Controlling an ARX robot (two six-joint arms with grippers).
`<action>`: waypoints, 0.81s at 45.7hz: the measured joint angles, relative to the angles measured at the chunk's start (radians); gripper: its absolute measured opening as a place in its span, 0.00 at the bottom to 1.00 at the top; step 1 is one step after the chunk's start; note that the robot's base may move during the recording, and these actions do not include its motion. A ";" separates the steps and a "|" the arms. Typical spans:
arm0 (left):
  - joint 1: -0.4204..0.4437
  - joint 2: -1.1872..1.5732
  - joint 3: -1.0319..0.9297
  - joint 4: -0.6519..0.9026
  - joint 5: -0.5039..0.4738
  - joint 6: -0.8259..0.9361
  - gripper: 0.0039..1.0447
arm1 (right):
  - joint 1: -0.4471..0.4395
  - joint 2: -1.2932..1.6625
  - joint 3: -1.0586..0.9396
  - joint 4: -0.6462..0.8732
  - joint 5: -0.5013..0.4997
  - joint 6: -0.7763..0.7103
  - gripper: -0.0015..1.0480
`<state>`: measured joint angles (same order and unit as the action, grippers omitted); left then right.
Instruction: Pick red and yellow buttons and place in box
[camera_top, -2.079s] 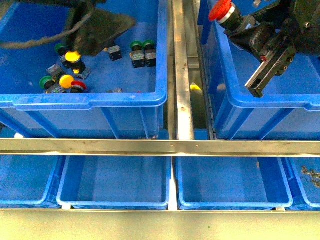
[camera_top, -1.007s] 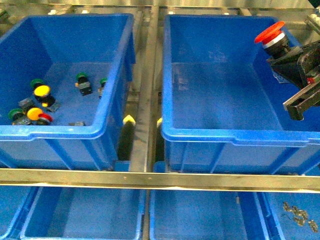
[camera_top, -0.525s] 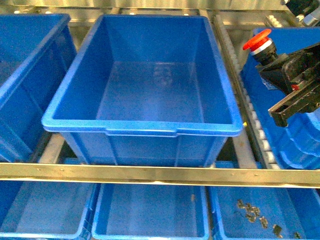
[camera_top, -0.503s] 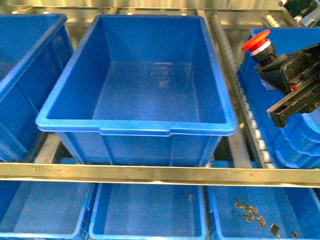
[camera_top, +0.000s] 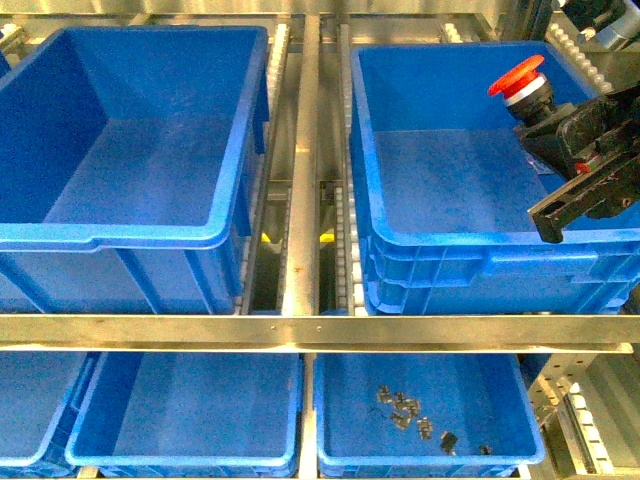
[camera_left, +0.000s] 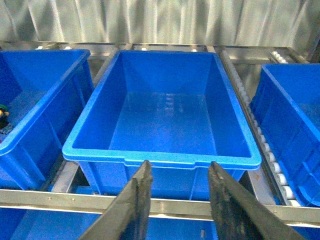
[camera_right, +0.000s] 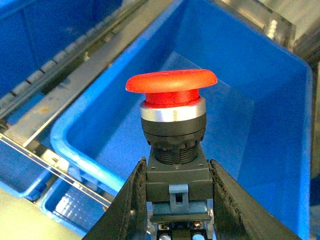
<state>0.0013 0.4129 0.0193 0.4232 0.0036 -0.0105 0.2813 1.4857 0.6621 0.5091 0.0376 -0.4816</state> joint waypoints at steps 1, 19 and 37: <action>0.000 0.000 0.000 0.000 0.000 0.000 0.38 | 0.000 0.000 0.000 0.000 0.000 0.000 0.25; 0.000 0.000 0.000 0.000 -0.003 0.002 0.92 | -0.046 0.158 0.144 -0.022 -0.042 0.021 0.25; 0.000 0.000 0.000 0.000 -0.004 0.002 0.92 | -0.126 0.792 0.982 -0.356 0.081 0.151 0.25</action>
<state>0.0013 0.4129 0.0193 0.4232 -0.0002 -0.0086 0.1551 2.2772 1.6440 0.1532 0.1184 -0.3305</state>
